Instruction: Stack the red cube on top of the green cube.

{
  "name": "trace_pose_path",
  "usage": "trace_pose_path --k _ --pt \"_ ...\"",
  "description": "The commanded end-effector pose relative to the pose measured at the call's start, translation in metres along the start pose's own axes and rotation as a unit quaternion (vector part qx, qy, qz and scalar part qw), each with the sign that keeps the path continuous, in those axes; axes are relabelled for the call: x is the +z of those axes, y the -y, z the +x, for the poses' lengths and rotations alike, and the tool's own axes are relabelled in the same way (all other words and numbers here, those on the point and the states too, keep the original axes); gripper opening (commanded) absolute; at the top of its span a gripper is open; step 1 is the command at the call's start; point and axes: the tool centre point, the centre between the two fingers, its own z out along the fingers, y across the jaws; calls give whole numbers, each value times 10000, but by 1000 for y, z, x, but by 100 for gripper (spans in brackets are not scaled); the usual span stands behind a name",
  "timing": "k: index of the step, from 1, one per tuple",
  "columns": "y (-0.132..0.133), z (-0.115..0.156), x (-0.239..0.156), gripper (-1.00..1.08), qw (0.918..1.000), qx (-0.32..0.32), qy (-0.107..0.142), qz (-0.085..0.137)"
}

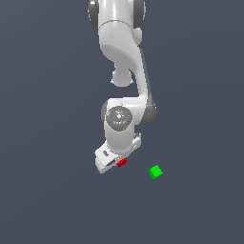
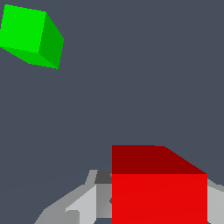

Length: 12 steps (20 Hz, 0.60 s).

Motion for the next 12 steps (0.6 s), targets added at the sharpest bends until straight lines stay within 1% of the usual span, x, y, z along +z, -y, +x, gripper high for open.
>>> trace_pose_path --k 1,6,12 --pt "0 0 -17 -100 10000 0 -2 -2" --pt "0 0 -37 -100 10000 -1 -4 -3" --pt "0 1 -40 -100 10000 0 -8 -5"
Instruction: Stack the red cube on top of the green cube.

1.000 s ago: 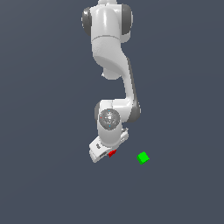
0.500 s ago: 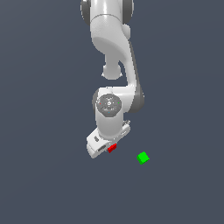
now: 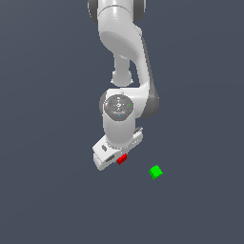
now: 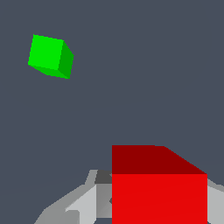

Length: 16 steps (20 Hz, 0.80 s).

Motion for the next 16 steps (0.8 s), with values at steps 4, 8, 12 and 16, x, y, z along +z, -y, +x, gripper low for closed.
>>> trace_pose_path --k 4,8,12,16 --pt "8 8 4 -100 10000 0 0 1" --pt "24 27 13 -100 10000 0 0 1" --pt "46 51 25 -100 10000 2 1 1" --pt "70 78 38 -100 10000 2 1 1"
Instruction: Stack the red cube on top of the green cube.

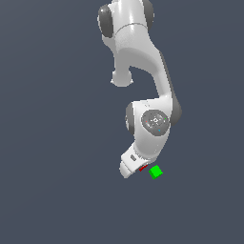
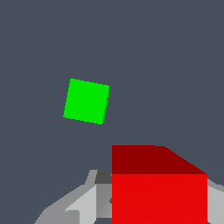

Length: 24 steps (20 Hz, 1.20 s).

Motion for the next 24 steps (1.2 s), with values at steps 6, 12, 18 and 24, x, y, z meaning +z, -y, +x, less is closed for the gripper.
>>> trace_pose_path --k 6,12,18,24 --pt "34 41 18 -100 10000 1 -3 -2" --pt "44 54 25 -100 10000 2 0 -1" --pt "46 57 26 100 10000 2 0 -1" --pt "46 57 26 100 10000 2 0 -1"
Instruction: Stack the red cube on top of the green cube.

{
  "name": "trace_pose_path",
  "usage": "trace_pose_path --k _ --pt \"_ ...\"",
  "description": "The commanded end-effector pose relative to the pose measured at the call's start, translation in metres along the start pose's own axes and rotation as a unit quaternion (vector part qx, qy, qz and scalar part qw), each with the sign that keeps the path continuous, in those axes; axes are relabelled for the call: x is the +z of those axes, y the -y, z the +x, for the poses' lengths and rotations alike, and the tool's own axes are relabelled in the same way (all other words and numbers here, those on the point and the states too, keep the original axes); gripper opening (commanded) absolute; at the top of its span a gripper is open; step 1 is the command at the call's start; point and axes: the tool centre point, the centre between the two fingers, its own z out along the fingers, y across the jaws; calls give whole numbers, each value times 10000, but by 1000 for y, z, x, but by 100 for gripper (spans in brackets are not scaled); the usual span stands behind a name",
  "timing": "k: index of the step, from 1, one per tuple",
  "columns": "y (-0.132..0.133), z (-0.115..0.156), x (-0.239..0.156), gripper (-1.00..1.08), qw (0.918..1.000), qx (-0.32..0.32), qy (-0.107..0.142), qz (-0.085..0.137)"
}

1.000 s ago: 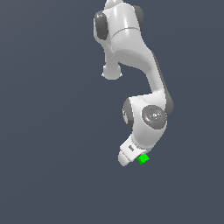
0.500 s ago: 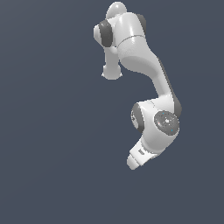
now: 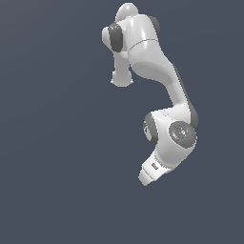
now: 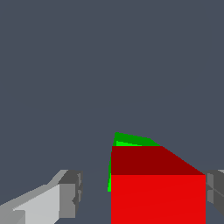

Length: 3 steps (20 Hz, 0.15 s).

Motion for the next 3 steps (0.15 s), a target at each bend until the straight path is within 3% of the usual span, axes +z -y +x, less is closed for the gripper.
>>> trace_pose_path --k 1,3 --pt "0 0 0 100 10000 0 0 0" --pt "0 0 0 100 10000 0 0 0"
